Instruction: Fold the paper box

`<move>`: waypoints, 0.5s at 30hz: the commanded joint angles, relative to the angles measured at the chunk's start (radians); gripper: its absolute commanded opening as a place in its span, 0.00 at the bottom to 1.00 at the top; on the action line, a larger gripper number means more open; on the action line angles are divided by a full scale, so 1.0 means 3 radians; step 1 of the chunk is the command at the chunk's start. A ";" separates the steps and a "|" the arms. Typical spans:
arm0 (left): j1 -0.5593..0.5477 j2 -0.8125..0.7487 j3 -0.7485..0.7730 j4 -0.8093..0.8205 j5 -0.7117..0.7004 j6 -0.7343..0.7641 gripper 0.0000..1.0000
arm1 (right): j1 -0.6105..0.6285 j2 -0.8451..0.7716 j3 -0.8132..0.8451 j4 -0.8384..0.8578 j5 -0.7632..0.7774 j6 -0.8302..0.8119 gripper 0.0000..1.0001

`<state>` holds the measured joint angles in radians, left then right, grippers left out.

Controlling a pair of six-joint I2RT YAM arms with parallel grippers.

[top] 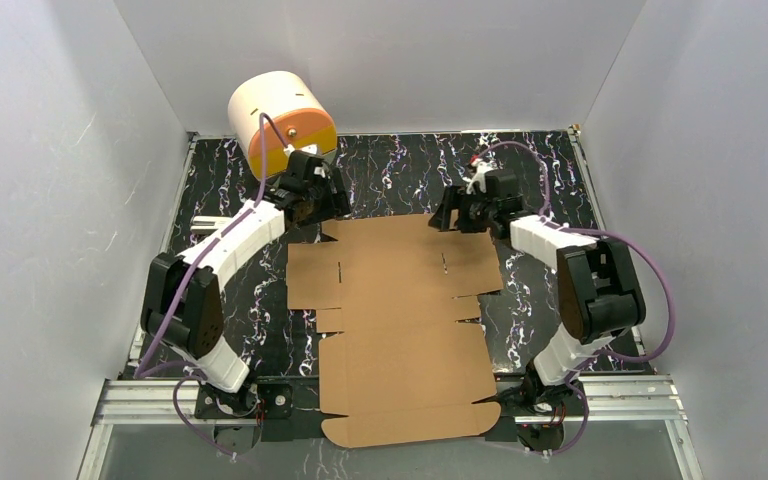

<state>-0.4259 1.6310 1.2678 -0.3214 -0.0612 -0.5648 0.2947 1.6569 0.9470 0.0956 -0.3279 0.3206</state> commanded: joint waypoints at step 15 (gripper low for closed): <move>-0.0123 0.0374 -0.0417 0.0740 0.0692 -0.0266 0.73 | -0.0672 0.0721 0.0472 0.0214 -0.0526 0.0229 0.86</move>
<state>-0.4534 1.7382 1.1362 -0.1398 0.1158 -0.6369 0.1043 1.8400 1.0443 0.1127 -0.4465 0.3695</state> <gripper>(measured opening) 0.739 0.867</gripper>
